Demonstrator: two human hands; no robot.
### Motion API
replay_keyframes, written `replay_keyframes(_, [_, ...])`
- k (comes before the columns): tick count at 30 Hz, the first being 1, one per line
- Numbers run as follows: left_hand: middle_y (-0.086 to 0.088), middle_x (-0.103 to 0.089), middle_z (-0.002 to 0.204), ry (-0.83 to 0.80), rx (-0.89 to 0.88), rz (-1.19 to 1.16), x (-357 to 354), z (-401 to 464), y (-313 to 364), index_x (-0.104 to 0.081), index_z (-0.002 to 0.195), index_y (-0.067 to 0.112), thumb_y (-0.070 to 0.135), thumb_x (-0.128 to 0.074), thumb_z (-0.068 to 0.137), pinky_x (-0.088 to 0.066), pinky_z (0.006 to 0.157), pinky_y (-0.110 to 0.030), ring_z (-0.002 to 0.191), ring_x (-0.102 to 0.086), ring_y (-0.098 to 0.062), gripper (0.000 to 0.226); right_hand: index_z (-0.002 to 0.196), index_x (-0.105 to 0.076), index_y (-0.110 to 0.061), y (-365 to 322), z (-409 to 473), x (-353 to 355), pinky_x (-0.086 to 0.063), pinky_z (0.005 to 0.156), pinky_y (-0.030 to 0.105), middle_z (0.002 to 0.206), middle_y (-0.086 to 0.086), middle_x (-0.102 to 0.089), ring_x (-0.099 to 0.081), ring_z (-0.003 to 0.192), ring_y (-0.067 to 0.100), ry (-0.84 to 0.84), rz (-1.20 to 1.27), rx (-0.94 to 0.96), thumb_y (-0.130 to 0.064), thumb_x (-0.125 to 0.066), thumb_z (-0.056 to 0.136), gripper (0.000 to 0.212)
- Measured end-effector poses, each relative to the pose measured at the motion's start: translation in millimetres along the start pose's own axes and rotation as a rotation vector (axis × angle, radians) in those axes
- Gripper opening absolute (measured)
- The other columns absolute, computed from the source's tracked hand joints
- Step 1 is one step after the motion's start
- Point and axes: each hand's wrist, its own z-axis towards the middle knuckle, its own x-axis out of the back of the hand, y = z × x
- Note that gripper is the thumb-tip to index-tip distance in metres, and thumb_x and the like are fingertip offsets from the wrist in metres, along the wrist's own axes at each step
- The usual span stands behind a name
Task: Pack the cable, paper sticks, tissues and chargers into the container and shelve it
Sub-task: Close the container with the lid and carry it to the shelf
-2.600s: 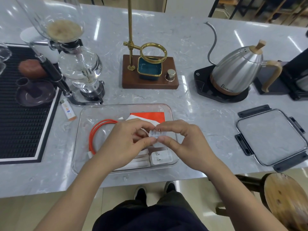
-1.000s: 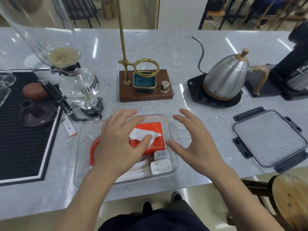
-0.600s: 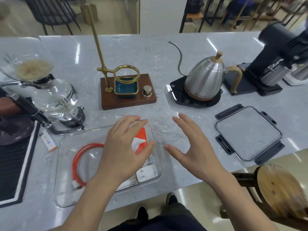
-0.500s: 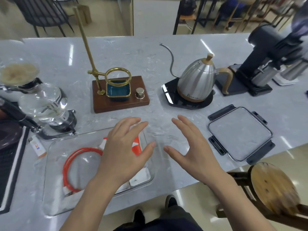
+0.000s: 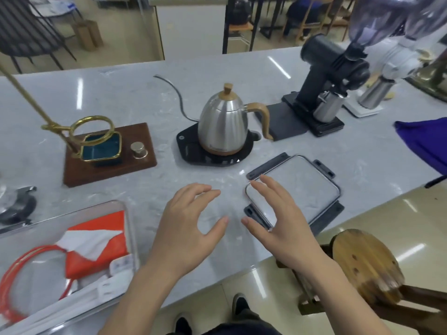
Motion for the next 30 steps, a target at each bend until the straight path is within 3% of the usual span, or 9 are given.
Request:
replay_keyframes(3, [0.012,-0.058,0.126,-0.039,-0.011,0.000,-23,6,15,-0.067,0.122,0.025,0.042,-0.070,0.080,-0.034,0.104,-0.024,0.123,-0.047,-0.005,0.046,0.146,-0.042,-0.027,24,-3,16,-0.013,0.112,0.006,0.157,-0.011,-0.030,-0.022,0.144,0.000,0.002,0.000,-0.022,-0.040,-0.069,0.087,0.066])
replay_keyframes(6, [0.013,-0.057,0.126,-0.068,-0.009,-0.005,-49,12,29,-0.067,0.123,0.024,0.040,-0.071,0.080,-0.037,0.106,-0.027,0.123,-0.048,-0.006,0.045,0.146,-0.041,-0.028,51,-8,29,-0.018,0.115,0.018,0.158,-0.012,-0.028,-0.021,0.146,0.001,-0.008,0.017,-0.043,-0.040,-0.067,0.088,0.065])
replay_keyframes(10, [0.012,-0.058,0.125,-0.118,0.006,0.007,-81,16,41,-0.067,0.123,0.023,0.040,-0.072,0.080,-0.039,0.107,-0.030,0.123,-0.049,-0.007,0.047,0.148,-0.036,-0.031,89,-15,42,-0.015,0.115,0.017,0.159,-0.015,-0.024,-0.017,0.147,-0.001,-0.038,0.017,-0.063,-0.042,-0.065,0.089,0.067])
replay_keyframes(17, [0.007,-0.055,0.134,-0.226,0.032,0.082,-126,23,50,-0.062,0.130,0.022,0.037,-0.077,0.079,-0.035,0.111,-0.033,0.129,-0.044,-0.010,0.056,0.155,-0.016,-0.034,150,-28,59,-0.007,0.124,0.036,0.165,-0.012,-0.003,0.007,0.151,0.007,-0.265,-0.138,-0.047,-0.056,-0.062,0.084,0.087])
replay_keyframes(25, [0.002,-0.052,0.140,-0.299,0.073,0.167,-152,19,49,-0.058,0.134,0.020,0.045,-0.070,0.078,-0.036,0.112,-0.044,0.136,-0.041,-0.020,0.063,0.156,-0.007,-0.033,189,-31,57,0.004,0.122,0.032,0.162,-0.015,0.009,0.015,0.150,0.009,-0.347,-0.218,-0.019,-0.058,-0.063,0.082,0.096])
replay_keyframes(30, [0.006,-0.029,0.160,-0.334,0.055,0.180,-163,13,42,-0.043,0.148,0.025,0.059,-0.059,0.081,-0.012,0.123,-0.037,0.150,-0.016,-0.014,0.077,0.155,-0.008,-0.033,202,-29,48,0.007,0.122,0.034,0.161,-0.014,0.010,0.017,0.149,0.010,-0.380,-0.271,0.015,-0.056,-0.062,0.082,0.094])
